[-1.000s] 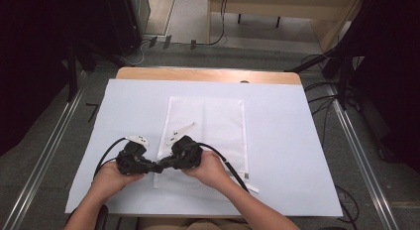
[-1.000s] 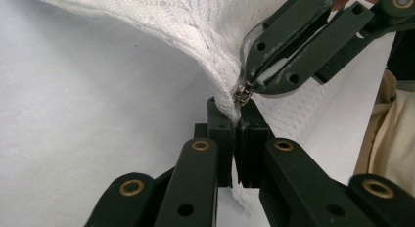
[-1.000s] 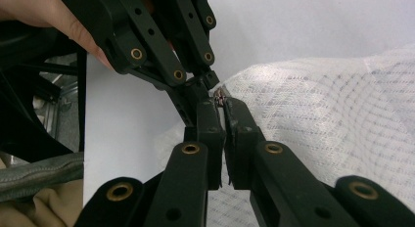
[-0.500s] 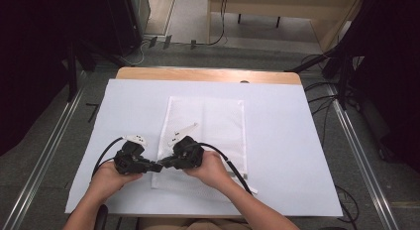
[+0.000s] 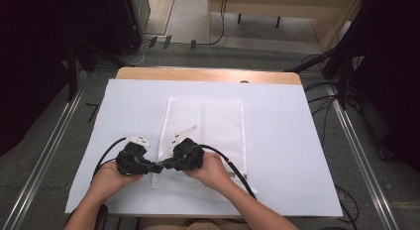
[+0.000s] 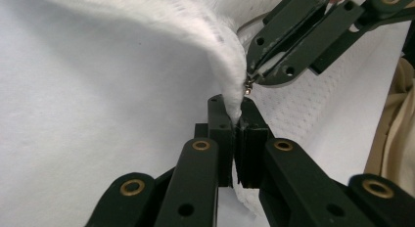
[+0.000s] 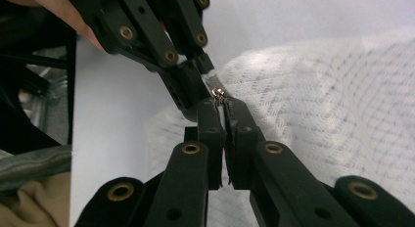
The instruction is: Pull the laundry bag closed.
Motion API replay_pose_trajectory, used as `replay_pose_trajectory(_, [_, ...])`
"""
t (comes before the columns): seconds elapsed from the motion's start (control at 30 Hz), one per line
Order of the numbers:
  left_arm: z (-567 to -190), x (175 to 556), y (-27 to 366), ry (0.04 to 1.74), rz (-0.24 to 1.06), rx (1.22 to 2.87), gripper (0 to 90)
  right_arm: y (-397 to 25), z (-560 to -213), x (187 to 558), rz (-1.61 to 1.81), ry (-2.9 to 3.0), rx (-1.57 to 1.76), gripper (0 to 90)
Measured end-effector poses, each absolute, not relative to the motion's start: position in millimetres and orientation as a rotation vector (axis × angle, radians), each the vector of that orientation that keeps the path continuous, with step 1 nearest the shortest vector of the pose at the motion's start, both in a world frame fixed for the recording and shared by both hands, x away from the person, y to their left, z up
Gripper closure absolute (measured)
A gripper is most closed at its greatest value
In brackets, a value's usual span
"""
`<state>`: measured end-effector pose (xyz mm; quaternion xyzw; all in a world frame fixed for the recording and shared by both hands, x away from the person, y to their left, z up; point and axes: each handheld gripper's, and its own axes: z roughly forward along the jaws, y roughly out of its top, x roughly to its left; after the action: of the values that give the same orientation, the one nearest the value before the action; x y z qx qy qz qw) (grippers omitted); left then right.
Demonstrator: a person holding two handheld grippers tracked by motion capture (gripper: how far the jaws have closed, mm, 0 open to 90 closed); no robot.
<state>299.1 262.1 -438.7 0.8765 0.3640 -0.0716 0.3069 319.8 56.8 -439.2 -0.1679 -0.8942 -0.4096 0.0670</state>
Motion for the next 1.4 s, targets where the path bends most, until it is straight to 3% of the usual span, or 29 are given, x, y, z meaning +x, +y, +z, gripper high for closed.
replay_pose_trajectory(0.17, [-440.7,301.2,260.9,0.962,-0.216,2.314,83.6,57.1,-436.5,319.6,-1.244,-2.676,-0.493,88.3])
replay_pose_trajectory(0.57, [-438.7,302.2,261.3,0.975,-0.251,2.272,87.9,55.2,-435.7,322.2,-1.257,-2.631,-0.494,88.2])
replay_pose_trajectory(1.4, [-435.2,300.0,267.7,0.942,-0.227,2.258,88.0,36.8,-444.2,324.3,-1.239,-2.685,-0.485,88.2])
